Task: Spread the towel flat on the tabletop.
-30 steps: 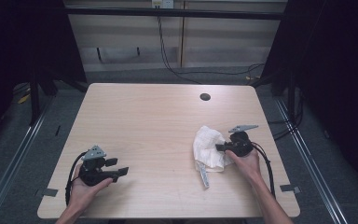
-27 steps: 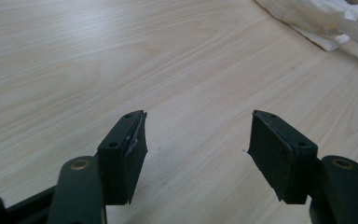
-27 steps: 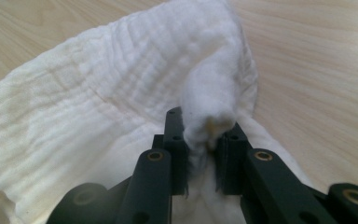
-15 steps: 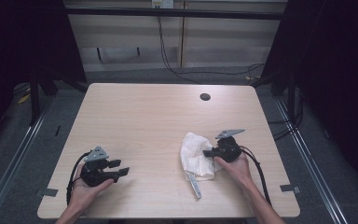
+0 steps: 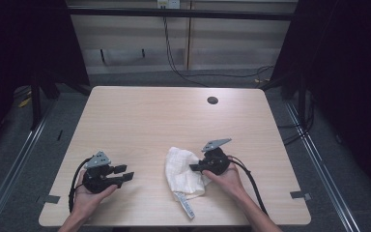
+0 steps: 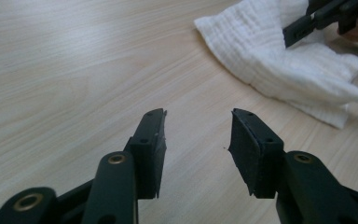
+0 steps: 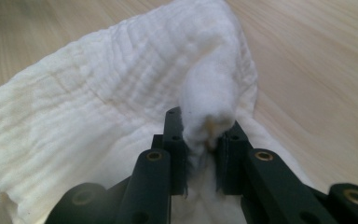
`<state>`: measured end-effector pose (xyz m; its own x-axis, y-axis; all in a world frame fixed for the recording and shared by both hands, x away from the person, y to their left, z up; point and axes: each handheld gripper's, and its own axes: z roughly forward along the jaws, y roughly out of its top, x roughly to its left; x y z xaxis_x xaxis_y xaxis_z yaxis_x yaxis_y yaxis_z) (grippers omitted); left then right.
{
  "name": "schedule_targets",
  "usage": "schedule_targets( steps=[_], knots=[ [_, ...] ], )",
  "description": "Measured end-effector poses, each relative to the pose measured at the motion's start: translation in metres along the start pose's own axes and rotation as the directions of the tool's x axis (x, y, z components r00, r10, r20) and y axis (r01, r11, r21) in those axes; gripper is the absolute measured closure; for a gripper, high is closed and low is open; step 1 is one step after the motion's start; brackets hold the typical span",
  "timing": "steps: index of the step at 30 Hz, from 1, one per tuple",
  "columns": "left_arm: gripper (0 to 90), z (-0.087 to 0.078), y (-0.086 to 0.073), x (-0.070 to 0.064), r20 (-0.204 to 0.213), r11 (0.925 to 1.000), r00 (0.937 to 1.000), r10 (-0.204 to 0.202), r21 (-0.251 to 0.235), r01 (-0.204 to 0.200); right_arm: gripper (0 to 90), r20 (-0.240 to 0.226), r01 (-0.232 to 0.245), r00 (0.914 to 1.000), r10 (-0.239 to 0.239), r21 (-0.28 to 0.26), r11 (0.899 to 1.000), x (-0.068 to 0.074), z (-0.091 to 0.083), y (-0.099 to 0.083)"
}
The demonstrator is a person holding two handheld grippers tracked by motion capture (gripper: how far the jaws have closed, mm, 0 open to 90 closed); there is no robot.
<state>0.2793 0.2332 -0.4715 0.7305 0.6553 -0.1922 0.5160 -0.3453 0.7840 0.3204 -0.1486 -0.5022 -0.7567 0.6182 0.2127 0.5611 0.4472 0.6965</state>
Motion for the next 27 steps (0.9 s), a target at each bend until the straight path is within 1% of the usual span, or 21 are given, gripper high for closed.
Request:
schedule_targets(
  steps=[1, 2, 4, 5, 6, 7, 8, 9, 10, 11, 12, 14, 17, 18, 19, 20, 21, 23, 24, 25, 27],
  knots=[
    [60.3, 0.000, 0.000, 0.000, 0.008, 1.0000, 1.0000, 0.001, 0.000, -0.001, 75.5, -0.007, 0.017, 0.9998, -0.017, 0.000, 1.000, 0.005, 0.006, 0.005],
    [60.3, 0.000, 0.000, -0.001, 0.010, 1.0000, 0.9999, 0.008, 0.002, -0.008, 75.5, -0.007, 0.017, 0.9998, -0.017, 0.000, 1.000, 0.005, 0.006, 0.005],
    [62.9, 0.001, 0.000, -0.003, 0.023, 0.9999, 0.9996, 0.015, 0.006, -0.015, 70.7, -0.012, 0.005, 0.9999, -0.005, -0.007, 1.000, 0.006, 0.008, 0.006],
    [63.9, 0.001, 0.000, -0.004, 0.028, 0.9996, 0.9993, 0.025, 0.010, -0.025, 65.5, -0.011, 0.003, 0.9999, -0.003, -0.001, 1.000, 0.006, 0.008, 0.007],
    [64.8, 0.002, 0.000, -0.006, 0.040, 0.9995, 0.9988, 0.028, 0.016, -0.028, 57.1, -0.006, -0.003, 1.0000, 0.003, -0.002, 1.000, 0.007, 0.008, 0.008],
    [65.4, 0.003, 0.000, -0.007, 0.045, 0.9991, 0.9984, 0.035, 0.022, -0.036, 51.4, 0.013, 0.003, 0.9999, -0.003, 0.003, 1.000, 0.008, 0.007, 0.009],
    [65.8, 0.004, 0.001, -0.010, 0.052, 0.9985, 0.9976, 0.047, 0.027, -0.048, 48.7, 0.019, 0.003, 0.9998, -0.003, 0.000, 1.000, 0.009, 0.006, 0.009],
    [66.0, 0.004, 0.001, -0.011, 0.058, 0.9979, 0.9969, 0.054, 0.033, -0.056, 44.9, 0.015, -0.003, 0.9999, 0.003, -0.005, 1.000, 0.009, 0.002, 0.010],
    [66.2, 0.004, 0.002, -0.014, 0.065, 0.9971, 0.9957, 0.066, 0.033, -0.069, 41.9, 0.025, 0.002, 0.9997, -0.002, -0.013, 1.000, 0.009, 0.000, 0.011],
    [66.3, 0.003, 0.003, -0.015, 0.066, 0.9972, 0.9956, 0.067, 0.030, -0.069, 40.2, 0.041, -0.005, 0.9991, 0.006, -0.019, 1.000, 0.010, -0.006, 0.012],
    [67.1, 0.000, 0.004, -0.018, 0.080, 0.9973, 0.9944, 0.070, 0.019, -0.071, 38.7, 0.053, -0.018, 0.9984, 0.021, -0.046, 0.999, 0.010, -0.018, 0.013],
    [67.3, 0.000, 0.005, -0.019, 0.085, 0.9972, 0.9939, 0.071, 0.018, -0.073, 38.4, 0.059, -0.022, 0.9979, 0.026, -0.056, 0.998, 0.009, -0.022, 0.012],
    [68.0, 0.001, 0.007, -0.024, 0.101, 0.9962, 0.9916, 0.081, 0.024, -0.083, 37.5, 0.092, -0.039, 0.9947, 0.046, -0.070, 0.997, 0.011, -0.041, 0.004],
    [67.8, 0.002, 0.010, -0.025, 0.108, 0.9963, 0.9910, 0.080, 0.024, -0.083, 37.5, 0.093, -0.036, 0.9947, 0.043, -0.075, 0.997, 0.011, -0.046, 0.002],
    [65.7, 0.004, 0.014, -0.027, 0.102, 0.9964, 0.9915, 0.082, 0.016, -0.084, 38.2, 0.097, -0.037, 0.9942, 0.046, -0.089, 0.995, 0.014, -0.057, -0.003],
    [65.4, 0.004, 0.014, -0.027, 0.102, 0.9964, 0.9915, 0.082, 0.016, -0.084, 38.2, 0.097, -0.037, 0.9942, 0.046, -0.089, 0.995, 0.014, -0.057, -0.003],
    [65.4, 0.007, 0.018, -0.028, 0.104, 0.9974, 0.9922, 0.070, 0.012, -0.072, 38.8, 0.103, -0.032, 0.9938, 0.042, -0.098, 0.995, 0.017, -0.061, -0.004],
    [60.3, 0.014, 0.023, -0.031, 0.094, 0.9970, 0.9929, 0.072, 0.022, -0.074, 39.8, 0.103, -0.019, 0.9942, 0.028, -0.086, 0.996, 0.024, -0.066, -0.006],
    [50.2, 0.019, 0.026, -0.033, 0.104, 0.9977, 0.9929, 0.057, 0.029, -0.061, 40.7, 0.091, -0.017, 0.9956, 0.023, -0.062, 0.998, 0.030, -0.064, -0.008],
    [50.2, 0.023, 0.027, -0.035, 0.111, 0.9974, 0.9920, 0.060, 0.033, -0.064, 40.7, 0.091, -0.017, 0.9956, 0.023, -0.062, 0.998, 0.030, -0.064, -0.008],
    [48.1, 0.036, 0.032, -0.039, 0.124, 0.9946, 0.9893, 0.077, 0.059, -0.085, 42.5, 0.075, -0.006, 0.9972, 0.011, -0.058, 0.998, 0.034, -0.061, -0.011]
  ],
)
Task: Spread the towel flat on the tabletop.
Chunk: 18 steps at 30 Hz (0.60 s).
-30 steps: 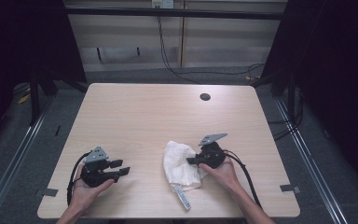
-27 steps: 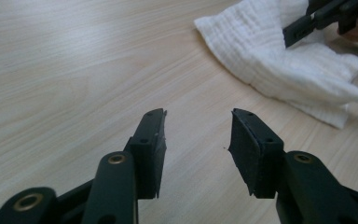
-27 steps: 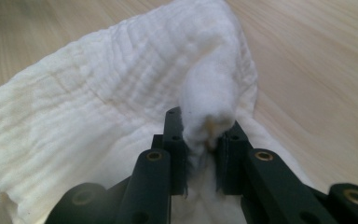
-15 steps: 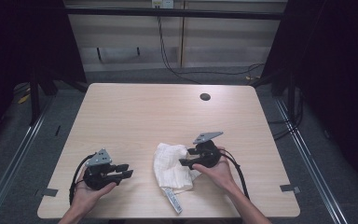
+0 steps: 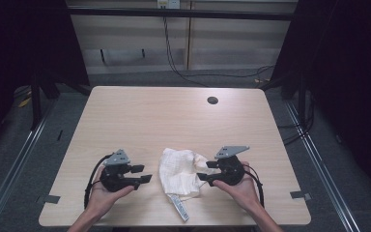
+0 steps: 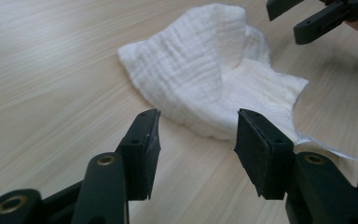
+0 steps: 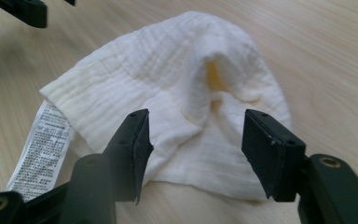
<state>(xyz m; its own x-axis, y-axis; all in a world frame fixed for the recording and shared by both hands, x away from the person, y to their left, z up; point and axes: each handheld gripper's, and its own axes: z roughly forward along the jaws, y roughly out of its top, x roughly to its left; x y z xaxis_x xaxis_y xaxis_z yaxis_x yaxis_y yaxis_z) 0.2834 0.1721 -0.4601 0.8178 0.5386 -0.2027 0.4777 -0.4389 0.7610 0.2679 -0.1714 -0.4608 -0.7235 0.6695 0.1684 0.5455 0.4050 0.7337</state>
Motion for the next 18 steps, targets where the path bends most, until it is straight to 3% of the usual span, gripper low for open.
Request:
schedule_targets(
  steps=[1, 6, 10, 11, 12, 14, 18],
  knots=[
    [44.4, 0.011, 0.003, 0.001, 0.024, 0.9996, 0.9997, -0.008, 0.026, 0.007, 45.0, -0.018, 0.003, 0.9998, -0.003, 0.005, 1.000, 0.004, 0.005, -0.003],
    [39.8, 0.025, 0.003, -0.003, 0.069, 0.9984, 0.9973, -0.026, 0.051, 0.022, 45.4, -0.064, 0.047, 0.9970, -0.044, 0.047, 0.998, 0.015, 0.015, -0.010],
    [38.5, 0.032, 0.000, -0.009, 0.079, 0.9979, 0.9965, -0.026, 0.060, 0.022, 45.0, -0.062, 0.058, 0.9966, -0.054, 0.059, 0.997, 0.015, 0.018, -0.013],
    [38.6, 0.030, 0.000, -0.017, 0.077, 0.9975, 0.9969, 0.012, 0.068, -0.018, 44.7, -0.065, 0.048, 0.9969, -0.044, 0.058, 0.997, 0.013, 0.019, -0.015],
    [38.6, 0.030, 0.000, -0.017, 0.077, 0.9975, 0.9969, 0.012, 0.068, -0.018, 44.7, -0.065, 0.048, 0.9969, -0.044, 0.058, 0.997, 0.013, 0.019, -0.015],
    [43.0, 0.020, -0.002, -0.027, 0.116, 0.9970, 0.9915, 0.059, 0.043, -0.064, 44.5, -0.066, 0.053, 0.9966, -0.049, 0.058, 0.997, 0.012, 0.019, -0.018],
    [54.1, 0.019, -0.010, -0.029, 0.120, 0.9940, 0.9894, 0.081, 0.063, -0.089, 44.4, -0.065, 0.053, 0.9967, -0.049, 0.063, 0.997, 0.011, 0.018, -0.019]
  ],
)
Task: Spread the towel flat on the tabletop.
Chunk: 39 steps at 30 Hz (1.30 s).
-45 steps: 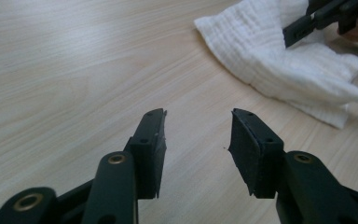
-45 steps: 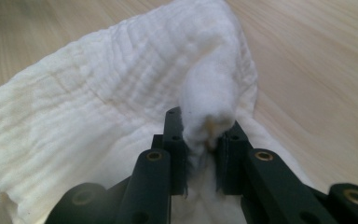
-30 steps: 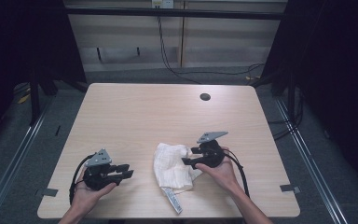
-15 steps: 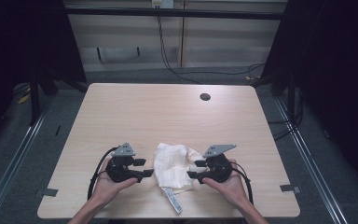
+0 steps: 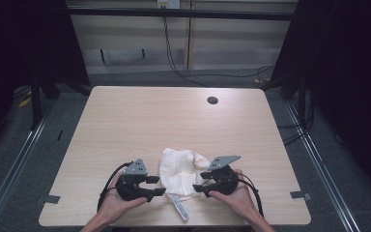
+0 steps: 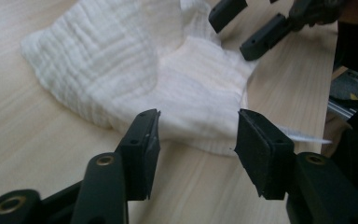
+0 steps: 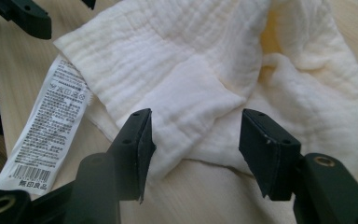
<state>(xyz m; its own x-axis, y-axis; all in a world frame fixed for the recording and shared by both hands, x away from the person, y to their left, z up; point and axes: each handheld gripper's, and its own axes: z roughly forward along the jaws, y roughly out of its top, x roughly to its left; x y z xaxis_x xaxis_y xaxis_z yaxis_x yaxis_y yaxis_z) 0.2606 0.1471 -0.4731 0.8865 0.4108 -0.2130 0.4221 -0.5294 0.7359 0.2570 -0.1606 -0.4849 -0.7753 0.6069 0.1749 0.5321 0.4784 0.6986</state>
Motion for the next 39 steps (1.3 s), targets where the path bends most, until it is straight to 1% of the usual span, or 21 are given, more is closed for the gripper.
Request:
schedule_targets(
  steps=[2, 5, 6, 8, 9, 10, 11, 12, 14, 17, 19, 20, 22, 23, 24, 25, 28, 32, 34, 36, 39],
  knots=[
    [54.2, 0.002, -0.001, -0.001, -0.015, 0.9999, 0.9998, 0.012, 0.001, -0.012, 44.2, 0.001, -0.006, 1.0000, 0.006, -0.005, 1.000, -0.002, 0.000, 0.000],
    [53.7, 0.004, 0.000, -0.003, -0.017, 0.9996, 0.9994, 0.028, -0.008, -0.029, 43.6, 0.008, -0.015, 0.9998, 0.016, -0.012, 1.000, -0.004, -0.002, 0.000],
    [51.2, 0.005, 0.001, -0.004, -0.026, 0.9993, 0.9990, 0.036, -0.009, -0.037, 43.1, 0.009, -0.020, 0.9998, 0.020, -0.015, 1.000, -0.005, -0.003, 0.000],
    [50.1, 0.009, 0.003, -0.002, -0.006, 0.9996, 0.9997, 0.024, -0.013, -0.025, 42.8, 0.009, -0.021, 0.9997, 0.021, -0.016, 1.000, -0.006, -0.003, -0.001],
    [44.8, 0.011, 0.005, -0.001, -0.001, 0.9998, 0.9999, 0.017, -0.011, -0.017, 42.3, 0.010, -0.026, 0.9996, 0.026, -0.015, 1.000, -0.007, -0.003, -0.001],
    [43.9, 0.013, 0.006, -0.001, 0.014, 0.9998, 0.9999, 0.010, -0.018, -0.010, 42.3, 0.009, -0.024, 0.9997, 0.024, -0.015, 1.000, -0.007, -0.003, -0.001],
    [43.9, 0.015, 0.007, 0.000, 0.020, 0.9998, 0.9997, 0.009, -0.017, -0.009, 42.3, 0.009, -0.024, 0.9997, 0.024, -0.015, 1.000, -0.007, -0.003, -0.001],
    [43.3, 0.021, 0.008, -0.001, 0.017, 0.9997, 0.9995, 0.026, 0.003, -0.026, 42.2, 0.006, -0.019, 0.9998, 0.019, -0.018, 1.000, -0.006, -0.003, -0.001],
    [43.7, 0.026, 0.010, 0.000, 0.011, 0.9992, 0.9992, 0.039, 0.009, -0.039, 41.9, 0.004, -0.020, 0.9998, 0.020, -0.018, 1.000, -0.007, -0.003, -0.001],
    [44.3, 0.031, 0.014, 0.005, 0.011, 0.9992, 0.9993, 0.035, 0.017, -0.035, 41.8, 0.005, -0.020, 0.9998, 0.020, -0.018, 1.000, -0.007, -0.003, -0.001],
    [47.0, 0.035, 0.018, 0.007, 0.011, 0.9990, 0.9992, 0.039, 0.024, -0.039, 41.7, 0.006, -0.023, 0.9997, 0.023, -0.020, 1.000, -0.009, -0.003, -0.001],
    [51.0, 0.039, 0.022, 0.008, 0.019, 0.9984, 0.9985, 0.052, 0.022, -0.053, 41.4, 0.008, -0.032, 0.9994, 0.033, -0.022, 0.999, -0.009, -0.004, -0.001],
    [52.2, 0.042, 0.024, 0.007, 0.017, 0.9977, 0.9982, 0.058, 0.035, -0.058, 41.4, 0.015, -0.029, 0.9995, 0.030, -0.023, 0.999, -0.010, -0.005, -0.001],
    [53.1, 0.049, 0.026, 0.008, 0.037, 0.9983, 0.9983, 0.045, 0.036, -0.046, 41.1, 0.015, -0.034, 0.9993, 0.034, -0.025, 0.999, -0.011, -0.006, -0.001],
    [52.1, 0.049, 0.026, 0.008, 0.037, 0.9983, 0.9983, 0.045, 0.036, -0.046, 41.1, 0.015, -0.034, 0.9993, 0.034, -0.025, 0.999, -0.011, -0.006, -0.001],
    [52.1, 0.052, 0.027, 0.007, 0.054, 0.9981, 0.9978, 0.039, 0.045, -0.041, 41.1, 0.014, -0.036, 0.9992, 0.036, -0.027, 0.999, -0.011, -0.006, -0.001],
    [53.6, 0.052, 0.026, 0.001, 0.040, 0.9948, 0.9964, 0.075, 0.066, -0.077, 40.5, 0.011, -0.034, 0.9994, 0.034, -0.024, 0.999, -0.011, -0.006, -0.002],
    [59.7, 0.041, 0.014, -0.002, 0.031, 0.9956, 0.9968, 0.074, 0.055, -0.075, 40.2, 0.018, -0.029, 0.9994, 0.030, -0.025, 0.999, -0.011, -0.009, -0.003],
    [60.6, 0.037, 0.007, -0.003, 0.028, 0.9941, 0.9957, 0.089, 0.060, -0.090, 40.2, 0.020, -0.032, 0.9993, 0.032, -0.026, 0.999, -0.012, -0.010, -0.004],
    [60.1, 0.038, 0.007, -0.004, 0.016, 0.9930, 0.9949, 0.100, 0.061, -0.101, 40.1, 0.022, -0.039, 0.9990, 0.039, -0.030, 0.999, -0.013, -0.011, -0.004],
    [56.7, 0.045, 0.012, -0.004, 0.024, 0.9928, 0.9942, 0.105, 0.056, -0.106, 39.6, 0.026, -0.039, 0.9989, 0.039, -0.029, 0.999, -0.015, -0.011, -0.004]
  ],
)
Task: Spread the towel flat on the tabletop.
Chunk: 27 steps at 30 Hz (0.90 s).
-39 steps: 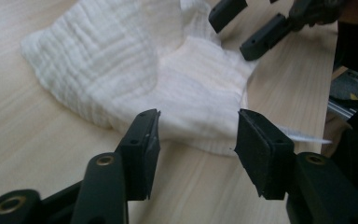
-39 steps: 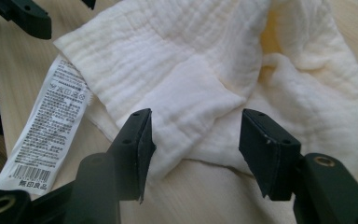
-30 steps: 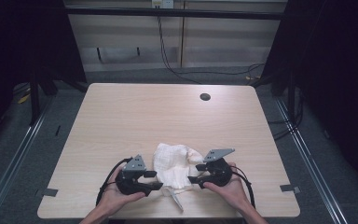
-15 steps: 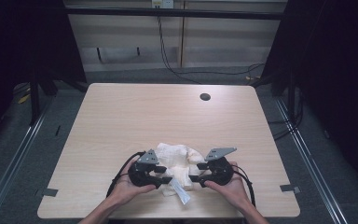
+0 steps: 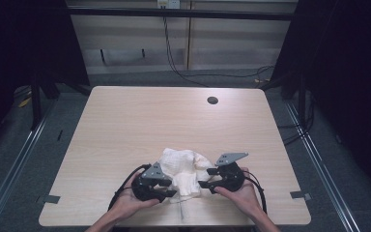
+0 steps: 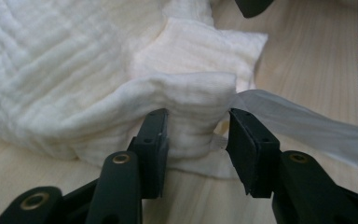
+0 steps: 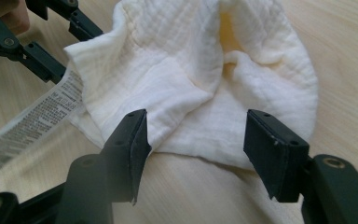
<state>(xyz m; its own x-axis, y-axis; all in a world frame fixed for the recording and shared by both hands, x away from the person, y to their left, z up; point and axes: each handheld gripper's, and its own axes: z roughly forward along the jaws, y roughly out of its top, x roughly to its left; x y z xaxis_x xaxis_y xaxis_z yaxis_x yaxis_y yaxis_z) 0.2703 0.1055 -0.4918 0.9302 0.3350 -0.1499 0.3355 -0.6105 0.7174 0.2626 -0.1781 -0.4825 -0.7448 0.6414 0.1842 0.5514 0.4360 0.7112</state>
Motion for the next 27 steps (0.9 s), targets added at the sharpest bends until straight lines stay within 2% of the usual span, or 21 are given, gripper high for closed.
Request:
schedule_targets(
  steps=[7, 8, 9, 10, 11, 13, 15, 16, 17, 18, 23, 25, 26, 27],
  knots=[
    [58.0, 0.016, 0.005, -0.002, -0.035, 0.9998, 0.9992, 0.018, -0.001, -0.018, 39.2, -0.008, -0.001, 1.0000, 0.001, -0.001, 1.000, -0.002, 0.001, 0.000],
    [62.6, 0.016, 0.006, -0.002, -0.045, 0.9996, 0.9986, 0.026, 0.016, -0.025, 38.9, -0.011, 0.000, 0.9999, 0.000, 0.000, 1.000, -0.001, 0.001, -0.001],
    [66.0, 0.016, 0.005, -0.003, -0.064, 0.9996, 0.9975, 0.028, 0.011, -0.027, 38.8, -0.013, 0.000, 0.9999, 0.000, 0.000, 1.000, -0.001, 0.001, -0.001],
    [69.7, 0.016, 0.005, -0.003, -0.064, 0.9996, 0.9975, 0.028, 0.011, -0.027, 38.8, -0.013, 0.000, 0.9999, 0.000, 0.000, 1.000, -0.001, 0.001, -0.001],
    [69.7, 0.016, 0.005, -0.002, -0.065, 0.9997, 0.9976, 0.024, 0.004, -0.024, 38.8, -0.013, 0.001, 0.9999, -0.001, -0.001, 1.000, -0.001, 0.000, -0.001],
    [78.4, 0.013, 0.005, 0.001, -0.057, 0.9999, 0.9984, 0.006, 0.009, -0.006, 38.8, -0.011, -0.002, 0.9999, 0.002, -0.001, 1.000, -0.001, 0.000, -0.001],
    [81.5, 0.011, 0.005, 0.004, -0.040, 0.9998, 0.9991, -0.014, -0.011, 0.014, 38.8, -0.010, -0.001, 0.9999, 0.001, -0.003, 1.000, -0.002, 0.000, -0.001],
    [82.1, 0.009, 0.006, 0.005, -0.022, 0.9997, 0.9996, -0.020, -0.011, 0.020, 38.8, -0.009, -0.003, 1.0000, 0.003, -0.005, 1.000, -0.002, 0.000, 0.000],
    [82.8, 0.004, 0.009, 0.007, -0.008, 0.9987, 0.9994, -0.033, -0.040, 0.033, 38.8, -0.009, -0.005, 0.9999, 0.005, -0.009, 1.000, -0.002, -0.001, 0.000],
    [82.9, 0.004, 0.009, 0.007, -0.008, 0.9987, 0.9994, -0.033, -0.040, 0.033, 38.8, -0.009, -0.005, 0.9999, 0.005, -0.009, 1.000, -0.002, -0.001, 0.000],
    [83.2, -0.018, 0.019, 0.012, 0.006, 0.9926, 0.9974, -0.072, -0.098, 0.072, 38.7, -0.010, -0.019, 0.9998, 0.018, -0.030, 0.999, -0.004, -0.005, 0.000],
    [83.3, -0.029, 0.026, 0.014, -0.003, 0.9889, 0.9974, -0.072, -0.131, 0.071, 38.7, -0.005, -0.022, 0.9998, 0.021, -0.034, 0.999, -0.005, -0.008, 0.001],
    [83.4, -0.029, 0.026, 0.014, -0.003, 0.9889, 0.9974, -0.072, -0.131, 0.071, 38.7, -0.005, -0.022, 0.9998, 0.021, -0.034, 0.999, -0.005, -0.008, 0.001],
    [83.4, -0.035, 0.031, 0.015, -0.005, 0.9888, 0.9985, -0.054, -0.139, 0.053, 38.6, -0.005, -0.023, 0.9997, 0.023, -0.038, 0.999, -0.006, -0.009, 0.001]
  ],
)
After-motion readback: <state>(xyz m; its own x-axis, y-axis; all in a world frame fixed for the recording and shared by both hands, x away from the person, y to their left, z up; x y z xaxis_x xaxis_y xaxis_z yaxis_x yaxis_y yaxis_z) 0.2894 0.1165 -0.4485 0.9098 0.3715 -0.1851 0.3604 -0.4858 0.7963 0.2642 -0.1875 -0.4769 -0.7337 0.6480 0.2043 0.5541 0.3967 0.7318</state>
